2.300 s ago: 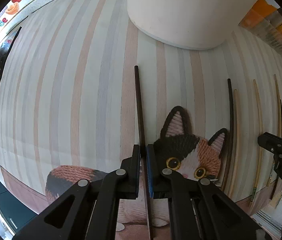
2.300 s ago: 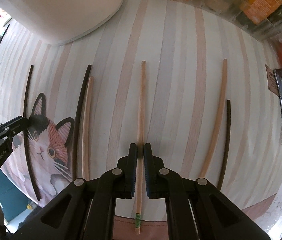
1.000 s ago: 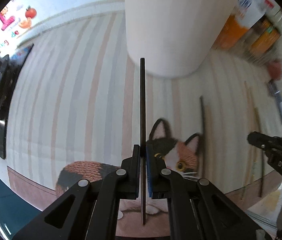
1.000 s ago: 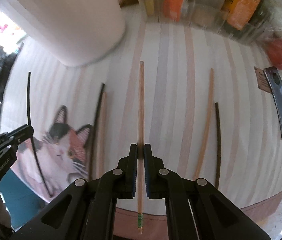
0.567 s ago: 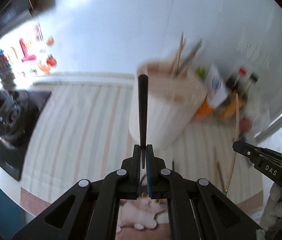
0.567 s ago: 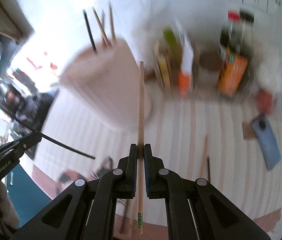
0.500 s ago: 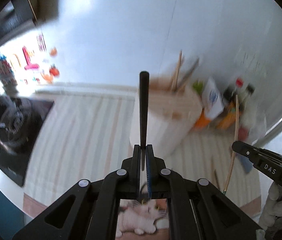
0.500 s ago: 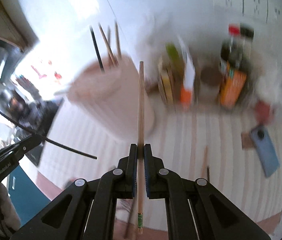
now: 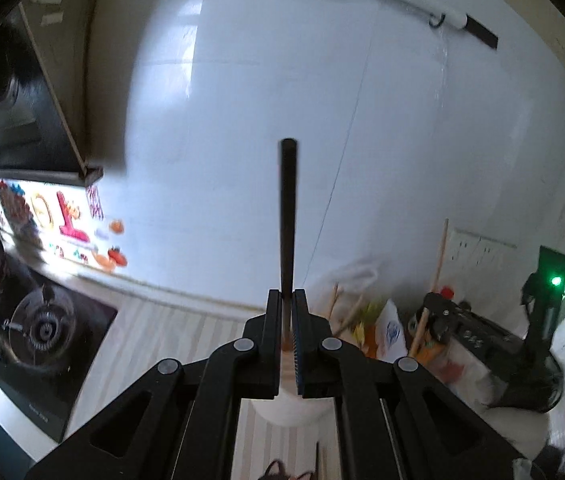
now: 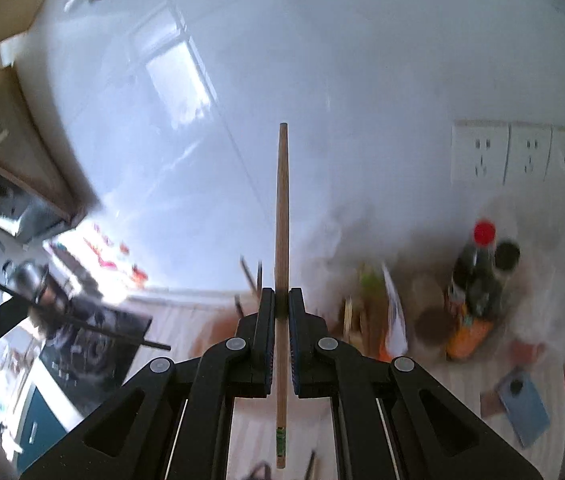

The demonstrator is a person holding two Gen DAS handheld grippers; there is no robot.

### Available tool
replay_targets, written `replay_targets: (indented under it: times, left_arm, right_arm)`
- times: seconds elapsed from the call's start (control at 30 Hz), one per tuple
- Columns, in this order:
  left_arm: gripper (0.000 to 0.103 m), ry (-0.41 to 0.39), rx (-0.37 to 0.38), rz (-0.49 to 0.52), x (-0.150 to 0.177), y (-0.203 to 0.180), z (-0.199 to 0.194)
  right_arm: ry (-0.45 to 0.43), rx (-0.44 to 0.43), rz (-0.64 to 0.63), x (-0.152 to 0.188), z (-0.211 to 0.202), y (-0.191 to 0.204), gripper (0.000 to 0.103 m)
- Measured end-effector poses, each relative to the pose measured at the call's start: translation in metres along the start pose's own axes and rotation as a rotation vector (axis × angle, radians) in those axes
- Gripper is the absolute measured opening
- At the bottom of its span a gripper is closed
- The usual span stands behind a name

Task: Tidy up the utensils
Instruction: 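Lift both chopsticks and lower them tip-first into the cream holder, then open both tools to release the chopsticks into the holder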

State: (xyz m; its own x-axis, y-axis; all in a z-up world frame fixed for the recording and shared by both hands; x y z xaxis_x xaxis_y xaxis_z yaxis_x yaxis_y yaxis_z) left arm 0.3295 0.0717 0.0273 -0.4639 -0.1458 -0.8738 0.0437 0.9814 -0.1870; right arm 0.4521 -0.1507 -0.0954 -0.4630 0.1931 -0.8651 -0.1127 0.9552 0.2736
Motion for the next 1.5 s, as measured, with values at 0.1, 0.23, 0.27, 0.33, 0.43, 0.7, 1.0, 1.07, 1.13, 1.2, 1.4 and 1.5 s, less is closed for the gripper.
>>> replay_targets:
  times: [0.1, 0.23, 0.27, 0.33, 0.43, 0.7, 1.0, 1.07, 1.13, 1.2, 1.4, 1.5]
  left_arm:
    - [0.002, 0.008, 0.000, 0.011, -0.003, -0.009, 0.018]
    - [0.002, 0.051, -0.011, 0.016, 0.008, -0.016, 0.050]
    - [0.002, 0.066, -0.012, 0.017, 0.013, -0.018, 0.058]
    - [0.002, 0.096, -0.013, 0.021, 0.022, -0.020, 0.071]
    - [0.002, 0.131, -0.010, 0.024, 0.033, -0.020, 0.089]
    - [0.002, 0.203, -0.033, 0.021, 0.052, -0.007, 0.114]
    - [0.002, 0.259, -0.053, 0.022, 0.071, 0.000, 0.125]
    - [0.002, 0.271, -0.054, 0.016, 0.075, 0.001, 0.127]
    - [0.002, 0.281, -0.054, 0.011, 0.077, 0.000, 0.128]
    - [0.003, 0.294, -0.049, 0.006, 0.080, -0.001, 0.128]
    - [0.008, 0.345, -0.016, -0.030, 0.080, -0.007, 0.124]
    - [0.022, 0.297, -0.041, 0.006, 0.064, -0.007, 0.111]
  right_arm:
    - [-0.071, 0.017, 0.016, -0.021, 0.014, -0.001, 0.006]
    - [-0.135, 0.065, 0.058, -0.033, 0.040, -0.008, 0.006]
    - [-0.143, 0.073, 0.067, -0.034, 0.044, -0.010, 0.006]
    - [-0.155, 0.088, 0.084, -0.033, 0.056, -0.013, 0.006]
    - [-0.162, 0.088, 0.103, -0.031, 0.072, -0.014, 0.006]
    - [-0.148, 0.072, 0.135, -0.018, 0.105, -0.017, 0.006]
    - [-0.134, 0.048, 0.112, -0.003, 0.124, -0.010, 0.006]
    - [-0.125, 0.044, 0.107, 0.002, 0.128, -0.008, 0.007]
    - [-0.117, 0.044, 0.105, 0.005, 0.129, -0.010, 0.007]
    - [-0.108, 0.042, 0.103, 0.007, 0.129, -0.013, 0.007]
    - [-0.030, -0.007, 0.100, 0.016, 0.132, -0.013, 0.007]
    - [-0.003, -0.031, 0.101, 0.016, 0.123, -0.011, 0.008]
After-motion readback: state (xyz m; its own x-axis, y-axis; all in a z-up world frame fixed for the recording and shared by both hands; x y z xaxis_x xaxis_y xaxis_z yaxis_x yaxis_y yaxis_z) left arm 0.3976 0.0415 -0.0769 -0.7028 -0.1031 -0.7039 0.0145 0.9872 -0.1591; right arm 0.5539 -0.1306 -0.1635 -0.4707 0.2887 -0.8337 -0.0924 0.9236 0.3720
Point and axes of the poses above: each gripper's, at about its wrist camera, not at the fingertips, and z roughly the way its jaws point, y to its left, x to its underside, the point moved 10 cm from there along z, roughly the way its jaws point, and after that the axes turned 13 degrees about -y, right-handed, at the moved point
